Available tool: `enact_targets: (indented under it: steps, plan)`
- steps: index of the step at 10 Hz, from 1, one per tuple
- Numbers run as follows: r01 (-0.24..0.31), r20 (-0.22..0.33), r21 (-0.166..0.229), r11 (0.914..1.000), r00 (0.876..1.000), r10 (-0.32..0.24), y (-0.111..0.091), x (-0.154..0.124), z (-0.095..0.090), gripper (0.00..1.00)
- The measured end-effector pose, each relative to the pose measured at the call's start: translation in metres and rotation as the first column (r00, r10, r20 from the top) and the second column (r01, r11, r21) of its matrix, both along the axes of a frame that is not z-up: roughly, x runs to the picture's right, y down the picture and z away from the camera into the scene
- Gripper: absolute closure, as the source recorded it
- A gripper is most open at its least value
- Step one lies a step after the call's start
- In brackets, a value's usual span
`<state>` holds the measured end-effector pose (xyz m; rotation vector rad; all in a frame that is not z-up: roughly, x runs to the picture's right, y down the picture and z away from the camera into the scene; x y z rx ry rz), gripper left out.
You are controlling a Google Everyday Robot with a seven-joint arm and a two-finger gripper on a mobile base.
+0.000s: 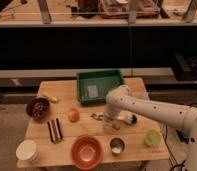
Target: Place fork in paper cup
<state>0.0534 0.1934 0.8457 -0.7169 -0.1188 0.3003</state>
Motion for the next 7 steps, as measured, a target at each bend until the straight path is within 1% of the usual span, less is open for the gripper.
enact_targets:
  steps: [3,7]
  plan:
    - [0.002,-0.012,0.016,0.9999,1.000,-0.001,-0.004,0.004,0.009,0.51]
    - [0.017,0.004,0.031,0.9994,1.000,-0.017,-0.012,-0.011,0.020,0.51]
